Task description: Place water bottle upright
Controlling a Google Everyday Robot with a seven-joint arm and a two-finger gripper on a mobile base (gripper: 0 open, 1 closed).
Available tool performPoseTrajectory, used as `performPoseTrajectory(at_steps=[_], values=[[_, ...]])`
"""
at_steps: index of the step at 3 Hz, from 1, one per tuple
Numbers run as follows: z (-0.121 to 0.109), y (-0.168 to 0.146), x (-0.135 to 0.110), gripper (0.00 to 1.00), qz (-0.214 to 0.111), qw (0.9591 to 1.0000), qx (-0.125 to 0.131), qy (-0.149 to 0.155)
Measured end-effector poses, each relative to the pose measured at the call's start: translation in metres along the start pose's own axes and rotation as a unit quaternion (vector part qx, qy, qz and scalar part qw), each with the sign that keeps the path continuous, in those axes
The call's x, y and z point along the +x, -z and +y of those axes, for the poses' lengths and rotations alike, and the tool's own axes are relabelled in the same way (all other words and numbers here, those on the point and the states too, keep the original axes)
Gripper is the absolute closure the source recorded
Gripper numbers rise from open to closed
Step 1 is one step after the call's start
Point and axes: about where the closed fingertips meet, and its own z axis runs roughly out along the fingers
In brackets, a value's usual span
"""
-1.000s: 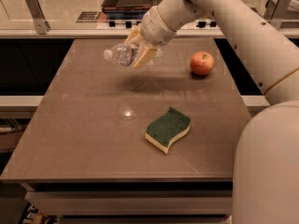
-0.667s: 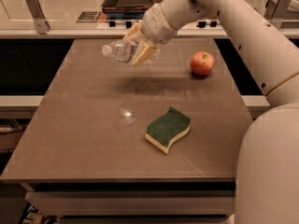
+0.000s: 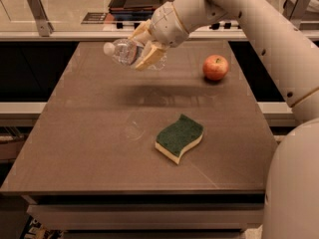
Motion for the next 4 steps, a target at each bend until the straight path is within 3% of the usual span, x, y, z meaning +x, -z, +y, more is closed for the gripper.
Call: performPoseTrajectory(at_steps=[1, 2, 4], values=[[0.006, -0.001, -0.017, 1.0, -0.024, 0.9991, 0.015, -0.03], [0.008, -0.006, -0.029, 1.0, -0.058, 0.9957, 0.041, -0.059], [0.007, -0.009, -0.03, 1.0, -0.06, 0.9955, 0.042, -0.059]])
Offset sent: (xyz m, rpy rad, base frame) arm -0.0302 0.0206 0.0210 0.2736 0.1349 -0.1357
